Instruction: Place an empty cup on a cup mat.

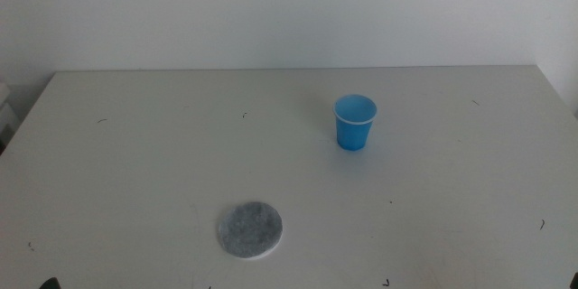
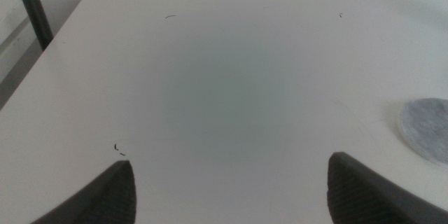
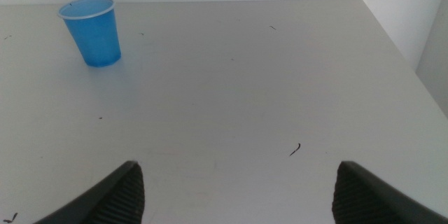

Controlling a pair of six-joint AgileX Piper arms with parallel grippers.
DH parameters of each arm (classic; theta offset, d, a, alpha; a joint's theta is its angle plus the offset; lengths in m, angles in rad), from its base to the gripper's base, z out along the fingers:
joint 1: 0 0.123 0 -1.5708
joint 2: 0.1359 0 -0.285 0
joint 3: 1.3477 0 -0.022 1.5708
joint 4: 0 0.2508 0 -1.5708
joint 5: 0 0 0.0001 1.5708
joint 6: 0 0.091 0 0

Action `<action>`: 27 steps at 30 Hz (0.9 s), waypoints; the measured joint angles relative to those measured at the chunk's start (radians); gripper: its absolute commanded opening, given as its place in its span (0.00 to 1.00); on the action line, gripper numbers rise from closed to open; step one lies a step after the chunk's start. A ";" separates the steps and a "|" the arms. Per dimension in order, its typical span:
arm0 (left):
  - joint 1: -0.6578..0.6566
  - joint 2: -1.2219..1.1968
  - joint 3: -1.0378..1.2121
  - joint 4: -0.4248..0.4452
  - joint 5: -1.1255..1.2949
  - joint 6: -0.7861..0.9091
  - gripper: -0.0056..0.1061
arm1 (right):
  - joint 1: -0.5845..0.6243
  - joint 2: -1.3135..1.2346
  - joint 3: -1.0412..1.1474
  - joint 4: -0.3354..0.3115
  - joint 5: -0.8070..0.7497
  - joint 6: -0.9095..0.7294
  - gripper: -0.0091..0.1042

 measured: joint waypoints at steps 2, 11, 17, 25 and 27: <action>0.000 0.000 0.000 0.000 0.000 0.000 0.99 | 0.000 0.000 -0.013 -0.001 0.002 0.000 0.91; 0.000 0.000 0.000 0.000 0.000 0.000 0.99 | 0.000 0.152 -0.132 -0.003 0.008 0.000 0.91; 0.000 0.000 0.000 0.000 0.000 0.000 0.99 | 0.000 0.306 -0.269 -0.004 0.022 0.000 0.91; 0.000 0.000 0.000 0.000 0.000 0.000 0.99 | 0.009 0.512 -0.469 -0.006 0.085 0.000 0.91; 0.000 0.000 0.000 0.000 0.000 0.000 0.99 | 0.029 0.565 -0.527 -0.006 0.113 0.000 0.91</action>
